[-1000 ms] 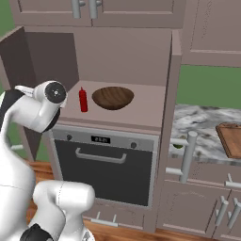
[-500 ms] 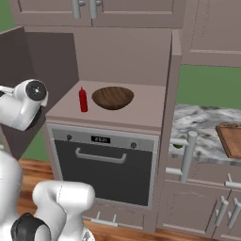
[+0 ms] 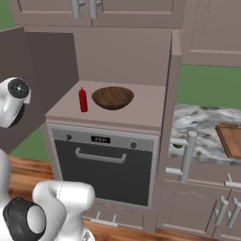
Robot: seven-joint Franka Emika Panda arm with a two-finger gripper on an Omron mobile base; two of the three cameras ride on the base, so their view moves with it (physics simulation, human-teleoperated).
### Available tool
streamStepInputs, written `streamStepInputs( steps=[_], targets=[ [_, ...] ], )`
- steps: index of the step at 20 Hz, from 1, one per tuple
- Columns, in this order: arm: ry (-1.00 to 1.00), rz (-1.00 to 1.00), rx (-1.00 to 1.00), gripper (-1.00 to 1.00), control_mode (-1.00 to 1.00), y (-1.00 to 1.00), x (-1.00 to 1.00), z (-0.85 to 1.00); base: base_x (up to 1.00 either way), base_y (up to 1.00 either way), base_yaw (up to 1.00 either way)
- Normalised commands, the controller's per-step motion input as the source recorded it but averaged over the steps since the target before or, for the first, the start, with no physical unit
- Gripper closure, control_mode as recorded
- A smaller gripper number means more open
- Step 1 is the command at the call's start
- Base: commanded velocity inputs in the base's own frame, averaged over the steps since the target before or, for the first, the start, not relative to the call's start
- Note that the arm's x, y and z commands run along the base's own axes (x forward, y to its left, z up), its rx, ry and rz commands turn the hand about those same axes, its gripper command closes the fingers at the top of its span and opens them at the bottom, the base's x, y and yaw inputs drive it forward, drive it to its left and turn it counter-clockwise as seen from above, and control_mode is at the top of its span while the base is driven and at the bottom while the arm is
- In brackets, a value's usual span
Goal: Open the cabinet. Place the bowl and condiment on the counter. Then place the lime and garlic on the cutting board.
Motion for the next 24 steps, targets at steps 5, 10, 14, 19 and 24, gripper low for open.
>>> streamStepInputs(
  steps=[5, 10, 14, 19, 24],
  targets=[
    [0.0, 0.01, -0.04, -1.0, -1.0, 0.33, -0.03, -0.01, 0.0, 0.0, 0.0],
    [-0.02, 0.0, 0.0, -1.0, -1.0, -0.04, 0.0, 0.0, 0.0, 0.0, 0.0],
    [-0.03, 0.0, 0.0, -1.0, -1.0, -0.19, 0.0, 0.0, 0.0, 0.0, 0.0],
    [-0.02, 0.0, 0.0, -1.0, -1.0, -0.27, 0.0, 0.0, 0.0, 0.0, 0.0],
    [-0.01, 0.0, 0.0, -1.0, -1.0, -0.25, 0.0, 0.0, 0.0, 0.0, 0.0]
  ],
)
